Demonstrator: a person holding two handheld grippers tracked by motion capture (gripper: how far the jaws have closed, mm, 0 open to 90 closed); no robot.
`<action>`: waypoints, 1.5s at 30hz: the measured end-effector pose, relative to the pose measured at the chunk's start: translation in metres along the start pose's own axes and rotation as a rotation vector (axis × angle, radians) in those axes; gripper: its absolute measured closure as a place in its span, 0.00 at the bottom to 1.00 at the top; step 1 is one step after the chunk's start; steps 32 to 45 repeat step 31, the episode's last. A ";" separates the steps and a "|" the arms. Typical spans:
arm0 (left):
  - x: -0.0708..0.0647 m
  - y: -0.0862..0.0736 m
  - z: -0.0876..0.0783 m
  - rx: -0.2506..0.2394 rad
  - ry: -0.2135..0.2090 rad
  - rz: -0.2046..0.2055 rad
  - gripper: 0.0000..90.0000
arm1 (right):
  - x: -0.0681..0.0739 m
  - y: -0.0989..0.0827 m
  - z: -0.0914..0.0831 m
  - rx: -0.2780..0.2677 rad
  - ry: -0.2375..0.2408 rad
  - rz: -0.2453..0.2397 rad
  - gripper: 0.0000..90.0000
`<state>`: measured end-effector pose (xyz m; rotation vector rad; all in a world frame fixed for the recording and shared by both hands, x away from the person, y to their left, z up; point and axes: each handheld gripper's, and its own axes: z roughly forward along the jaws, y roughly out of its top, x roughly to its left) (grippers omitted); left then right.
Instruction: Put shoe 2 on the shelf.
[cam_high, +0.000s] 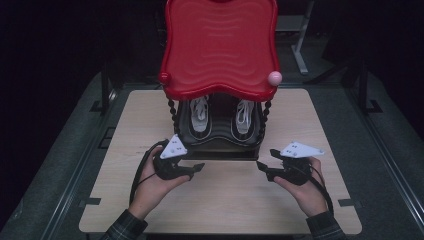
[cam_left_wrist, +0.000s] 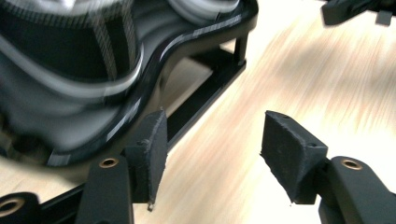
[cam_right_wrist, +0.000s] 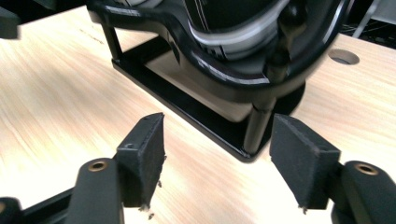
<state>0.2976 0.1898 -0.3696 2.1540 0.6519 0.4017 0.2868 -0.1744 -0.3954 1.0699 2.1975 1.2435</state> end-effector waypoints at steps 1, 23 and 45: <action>0.001 -0.005 -0.003 0.010 0.004 -0.001 0.42 | -0.001 -0.003 -0.001 0.004 -0.003 0.000 0.35; 0.030 -0.117 -0.047 0.230 0.091 -0.156 0.32 | -0.038 -0.072 -0.022 0.209 -0.083 0.073 0.27; 0.033 -0.130 -0.046 0.274 0.117 -0.152 0.31 | -0.044 -0.085 -0.026 0.241 -0.093 0.092 0.24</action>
